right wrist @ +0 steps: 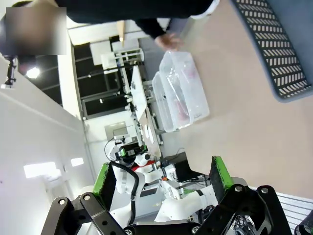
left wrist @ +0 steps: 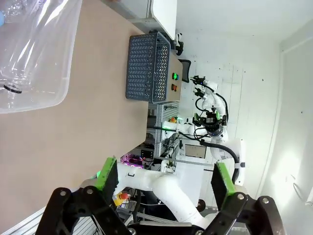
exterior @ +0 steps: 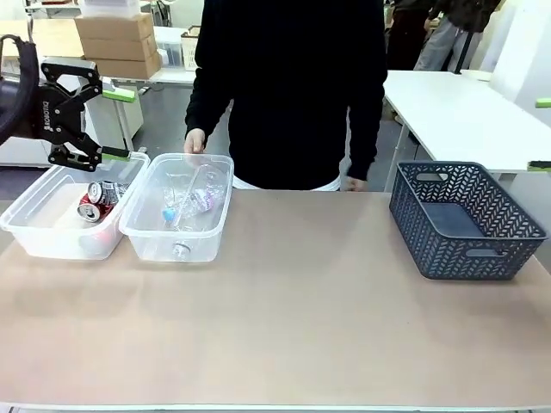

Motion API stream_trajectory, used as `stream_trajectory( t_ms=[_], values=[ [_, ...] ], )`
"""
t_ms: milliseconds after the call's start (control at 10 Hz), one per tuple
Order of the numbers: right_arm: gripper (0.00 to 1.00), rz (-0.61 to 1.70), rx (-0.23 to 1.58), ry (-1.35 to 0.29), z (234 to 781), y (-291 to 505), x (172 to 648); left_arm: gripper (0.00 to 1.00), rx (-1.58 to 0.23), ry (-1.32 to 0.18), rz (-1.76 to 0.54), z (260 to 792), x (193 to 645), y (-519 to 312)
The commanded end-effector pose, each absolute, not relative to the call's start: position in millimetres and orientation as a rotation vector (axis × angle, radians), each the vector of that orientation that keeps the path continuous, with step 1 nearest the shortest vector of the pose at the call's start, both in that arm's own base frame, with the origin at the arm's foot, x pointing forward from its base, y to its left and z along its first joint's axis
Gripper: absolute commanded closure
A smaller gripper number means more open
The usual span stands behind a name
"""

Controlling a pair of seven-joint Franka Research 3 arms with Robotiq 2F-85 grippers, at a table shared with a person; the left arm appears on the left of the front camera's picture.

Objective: Sort the waste into each basket.
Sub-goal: Release the Organizing box you were holding.

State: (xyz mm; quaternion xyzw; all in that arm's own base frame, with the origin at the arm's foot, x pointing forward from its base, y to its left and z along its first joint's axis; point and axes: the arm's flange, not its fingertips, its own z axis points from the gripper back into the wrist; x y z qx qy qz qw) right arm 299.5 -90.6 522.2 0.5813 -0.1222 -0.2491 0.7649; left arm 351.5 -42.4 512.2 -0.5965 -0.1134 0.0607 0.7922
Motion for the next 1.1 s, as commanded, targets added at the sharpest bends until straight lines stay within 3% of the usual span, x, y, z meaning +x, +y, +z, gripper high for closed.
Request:
stream_trajectory(
  t_ms=[0, 1000],
  values=[
    [0.00, -0.530, 1.288, -0.275, 524.9, -90.9, 299.5, 0.00, -1.309, -0.254, 0.120, 511.4, 351.4, -42.3],
    [0.00, -0.530, 1.288, -0.275, 524.9, -90.9, 299.5, 0.00, -1.309, -0.254, 0.120, 511.4, 351.4, -42.3]
  ],
)
